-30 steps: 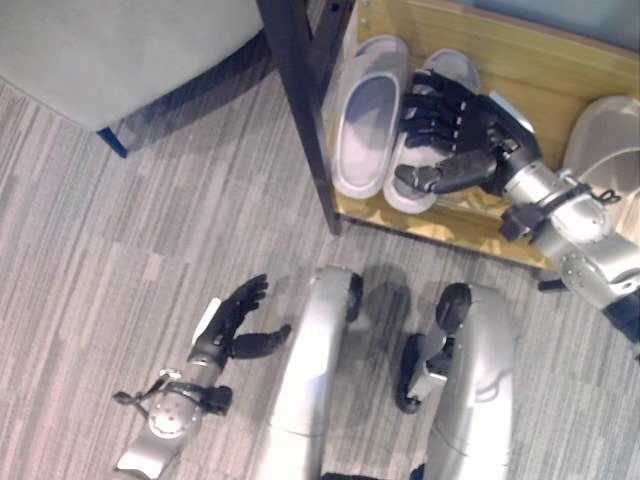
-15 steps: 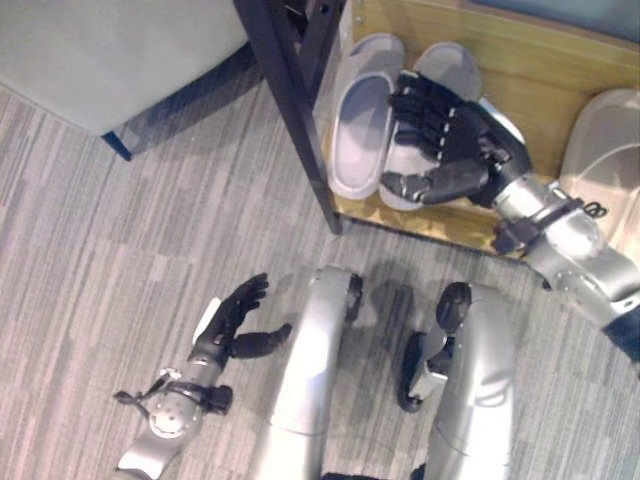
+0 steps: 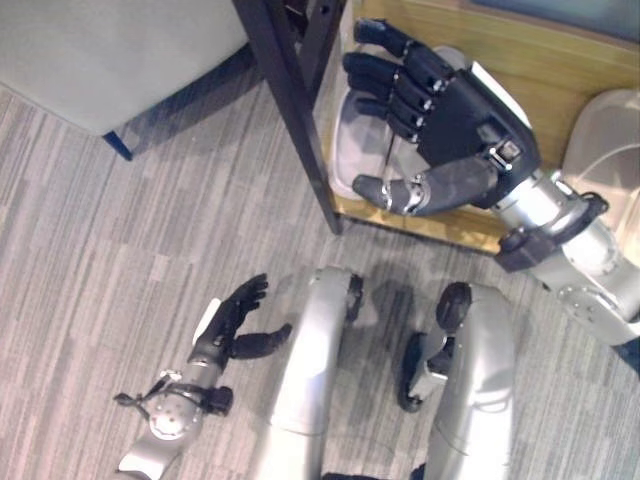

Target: Arrange the slippers neatly on the shoe rack.

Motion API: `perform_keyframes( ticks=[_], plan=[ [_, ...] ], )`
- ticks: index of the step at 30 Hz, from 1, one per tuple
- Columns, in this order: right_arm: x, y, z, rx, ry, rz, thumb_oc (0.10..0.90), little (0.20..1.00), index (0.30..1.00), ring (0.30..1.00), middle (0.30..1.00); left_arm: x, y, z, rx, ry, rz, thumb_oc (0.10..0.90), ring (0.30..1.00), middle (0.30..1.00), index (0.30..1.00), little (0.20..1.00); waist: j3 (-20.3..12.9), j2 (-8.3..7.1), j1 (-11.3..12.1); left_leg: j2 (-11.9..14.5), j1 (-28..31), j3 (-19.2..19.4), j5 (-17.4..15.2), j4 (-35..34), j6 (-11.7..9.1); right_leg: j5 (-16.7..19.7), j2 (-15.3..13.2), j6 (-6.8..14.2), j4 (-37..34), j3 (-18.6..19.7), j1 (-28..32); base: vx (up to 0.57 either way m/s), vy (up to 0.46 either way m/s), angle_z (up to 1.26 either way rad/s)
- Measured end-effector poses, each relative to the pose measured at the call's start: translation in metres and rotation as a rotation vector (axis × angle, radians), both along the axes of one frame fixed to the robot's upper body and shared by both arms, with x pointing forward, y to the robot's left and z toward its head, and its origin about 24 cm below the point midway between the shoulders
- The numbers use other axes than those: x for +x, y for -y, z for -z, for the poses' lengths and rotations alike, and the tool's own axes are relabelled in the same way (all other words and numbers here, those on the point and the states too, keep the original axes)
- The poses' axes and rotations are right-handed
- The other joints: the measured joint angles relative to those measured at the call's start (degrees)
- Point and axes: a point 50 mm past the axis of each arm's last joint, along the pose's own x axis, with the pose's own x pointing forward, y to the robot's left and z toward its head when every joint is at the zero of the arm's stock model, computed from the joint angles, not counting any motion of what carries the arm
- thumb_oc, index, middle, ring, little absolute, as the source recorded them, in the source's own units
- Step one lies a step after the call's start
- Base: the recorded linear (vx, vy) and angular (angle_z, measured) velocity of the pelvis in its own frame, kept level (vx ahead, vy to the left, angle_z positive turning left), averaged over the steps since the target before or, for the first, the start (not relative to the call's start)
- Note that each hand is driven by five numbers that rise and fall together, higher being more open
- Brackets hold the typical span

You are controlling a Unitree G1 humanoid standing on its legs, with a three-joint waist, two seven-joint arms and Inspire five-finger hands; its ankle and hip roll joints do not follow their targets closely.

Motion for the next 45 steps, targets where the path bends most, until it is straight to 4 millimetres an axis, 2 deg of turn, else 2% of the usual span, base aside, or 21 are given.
perform_keyframes(
  ticks=[4, 8, 11, 16, 17, 19, 21, 22, 26, 28, 30, 32, 34, 38, 40, 43, 45],
  plan=[
    [-0.013, 0.009, -0.001, 0.011, 0.071, 0.036, 0.8, 0.9, 0.9, 0.9, 0.9, -0.004, -0.001, 0.003, -0.04, 0.006, -0.051, 0.8, 0.9, 0.9, 0.9, 0.9, 0.1, -0.46, -1.0, 0.1, 0.1, 0.0, 0.0, 0.1, 0.1, 0.0, 0.1, 0.1, -0.1, 0.0, 0.2, 0.0, 0.0, 0.0],
    [-0.02, 0.033, 0.002, 0.073, 0.105, 0.145, 0.8, 0.9, 0.9, 0.9, 0.9, -0.004, 0.0, 0.004, -0.066, 0.016, -0.08, 0.8, 0.9, 0.9, 0.9, 0.9, 0.1, -0.66, -1.7, 0.1, 0.1, 0.0, -0.2, 0.3, 0.4, 0.1, 0.2, 0.4, -0.1, 0.0, 0.3, 0.0, 0.0, 0.0],
    [-0.023, 0.049, 0.005, 0.113, 0.096, 0.223, 0.8, 0.9, 0.9, 0.9, 0.9, -0.005, -0.001, 0.004, -0.066, 0.017, -0.095, 0.8, 0.9, 0.9, 0.9, 0.9, 0.1, -0.77, -3.9, 0.2, 0.2, 0.1, -0.2, 0.4, 0.3, 0.3, 0.6, 0.6, -0.1, 0.2, 0.2, 0.0, 0.007, -0.03],
    [-0.033, 0.063, 0.016, 0.073, 0.115, 0.309, 0.8, 0.9, 0.9, 0.9, 0.9, -0.001, -0.005, -0.001, -0.055, 0.045, -0.107, 0.8, 0.9, 0.9, 0.9, 0.9, 0.0, -1.3, -5.4, 0.5, 0.5, 0.6, 0.2, -1.8, 0.2, 0.9, 0.8, 0.5, -1.7, 0.7, -0.2, -0.06, -0.025, -0.01],
    [-0.033, 0.064, 0.018, 0.071, 0.113, 0.318, 0.8, 0.9, 0.9, 0.9, 0.9, 0.002, -0.005, -0.002, -0.055, 0.051, -0.106, 0.8, 0.9, 0.9, 0.9, 0.9, 0.0, -1.55, -5.4, 0.7, 0.8, 0.9, 0.4, -3.0, 0.6, 1.2, 0.9, -0.2, -2.7, 0.9, -0.1, -0.15, 0.006, -0.07],
    [-0.033, 0.065, 0.021, 0.068, 0.123, 0.343, 0.8, 0.9, 0.9, 0.9, 0.9, 0.017, 0.0, -0.009, -0.076, 0.101, -0.125, 0.8, 0.9, 0.9, 0.9, 0.9, 0.0, -1.74, -5.5, 1.0, 1.8, 1.0, 3.4, -10.6, 0.8, 4.3, 1.1, -0.5, -10.0, 0.8, 0.3, -0.21, 0.028, -0.08],
    [-0.036, 0.07, 0.019, 0.115, 0.161, 0.383, 0.8, 0.9, 0.9, 0.9, 0.9, 0.037, 0.01, -0.025, -0.139, 0.191, -0.131, 0.8, 0.9, 0.9, 0.9, 0.9, -0.1, -1.7, -5.3, 0.3, 2.9, 0.5, 8.7, -22.1, -0.3, 9.2, 0.9, 0.4, -20.8, 0.2, 1.4, -0.22, 0.059, 0.02],
    [-0.037, 0.073, 0.016, 0.135, 0.175, 0.4, 0.8, 0.9, 0.9, 0.9, 0.9, 0.042, 0.014, -0.031, -0.148, 0.221, -0.124, 0.8, 0.9, 0.9, 0.9, 0.9, -0.1, -1.64, -5.3, 0.0, 3.4, 0.1, 10.3, -25.3, -0.3, 10.6, 1.0, 0.3, -24.1, -0.1, 2.0, -0.18, 0.063, 0.03],
    [-0.046, 0.09, -0.006, 0.271, 0.313, 0.485, 0.8, 0.9, 0.9, 0.9, 0.9, 0.054, 0.014, -0.046, -0.134, 0.294, -0.127, 0.8, 0.9, 0.9, 0.9, 0.9, -0.1, -1.58, -5.2, 0.1, 4.6, -1.4, 14.5, -36.1, -0.5, 14.4, 0.2, -0.2, -35.2, -2.4, 3.9, -0.19, 0.051, 0.03],
    [-0.046, 0.091, -0.009, 0.369, 0.34, 0.49, 0.8, 0.9, 0.9, 0.9, 0.9, 0.065, 0.016, -0.059, -0.139, 0.344, -0.121, 0.8, 0.9, 0.9, 0.9, 0.9, -0.2, -1.51, -5.4, 0.0, 4.5, -2.8, 16.9, -41.0, -0.5, 16.5, 0.1, -0.5, -40.5, -4.0, 4.6, -0.15, 0.012, 0.03],
    [-0.045, 0.091, -0.006, 0.371, 0.336, 0.494, 0.8, 0.9, 0.9, 0.9, 0.9, 0.071, 0.017, -0.069, -0.147, 0.378, -0.114, 0.8, 0.9, 0.9, 0.9, 0.9, -0.2, -1.47, -5.3, 0.0, 5.0, -3.5, 18.9, -45.4, -0.7, 18.4, -0.1, -0.6, -45.2, -5.1, 5.5, -0.17, -0.012, 0.05],
    [-0.042, 0.092, 0.005, 0.331, 0.295, 0.524, 0.8, 0.9, 0.9, 0.9, 0.9, 0.071, 0.015, -0.071, -0.151, 0.388, -0.118, 0.8, 0.9, 0.9, 0.9, 0.9, -0.2, -1.46, -5.3, -0.3, 6.9, -4.1, 21.4, -50.5, -0.6, 20.5, -0.2, -0.5, -50.2, -5.7, 7.7, -0.14, -0.026, 0.09],
    [-0.034, 0.099, 0.028, 0.265, 0.206, 0.585, 0.8, 0.9, 0.9, 0.9, 0.9, 0.07, 0.014, -0.066, -0.15, 0.368, -0.121, 0.8, 0.9, 0.9, 0.9, 0.9, -0.2, -1.45, -5.4, -0.6, 10.7, -4.7, 23.0, -55.4, -0.7, 21.8, -0.5, -0.1, -54.9, -6.3, 11.6, -0.13, -0.034, 0.12],
    [-0.018, 0.112, 0.089, 0.127, -0.029, 0.716, 0.8, 0.9, 0.9, 0.9, 0.9, 0.063, 0.012, -0.056, -0.142, 0.329, -0.092, 0.8, 0.9, 0.9, 0.9, 0.9, -0.8, -1.75, -5.6, -0.8, 20.0, -6.3, 28.6, -69.3, -0.7, 26.7, -0.6, 0.6, -68.5, -8.2, 21.3, -0.12, -0.07, 0.13],
    [-0.016, 0.111, 0.127, 0.084, -0.185, 0.746, 0.8, 0.9, 0.9, 0.9, 0.9, 0.056, 0.012, -0.046, -0.138, 0.294, -0.07, 0.8, 0.9, 0.9, 0.9, 0.9, -2.6, -2.52, -5.4, -0.7, 24.4, -6.6, 30.8, -75.8, -0.6, 28.6, -0.4, 1.1, -74.3, -8.4, 25.4, -0.04, -0.067, 0.05],
    [-0.015, 0.104, 0.152, 0.028, -0.27, 0.737, 0.8, 0.9, 0.9, 0.9, 0.9, 0.056, 0.014, -0.042, -0.129, 0.268, -0.042, 0.8, 0.9, 0.9, 0.9, 0.9, -3.1, -3.03, -5.7, -0.5, 29.5, -7.2, 34.2, -83.0, -0.7, 31.6, -0.1, 1.5, -81.0, -9.1, 30.3, -0.01, -0.062, 0.03],
    [-0.012, 0.094, 0.176, -0.014, -0.353, 0.721, 0.8, 0.9, 0.9, 0.9, 0.9, 0.056, 0.015, -0.035, -0.118, 0.231, -0.013, 0.8, 0.9, 0.9, 0.9, 0.9, -3.5, -3.89, -5.4, 0.1, 35.2, -7.6, 36.7, -89.0, -0.9, 34.3, 0.5, 1.5, -87.1, -9.8, 35.9, -0.01, -0.046, 0.0]
  ],
)
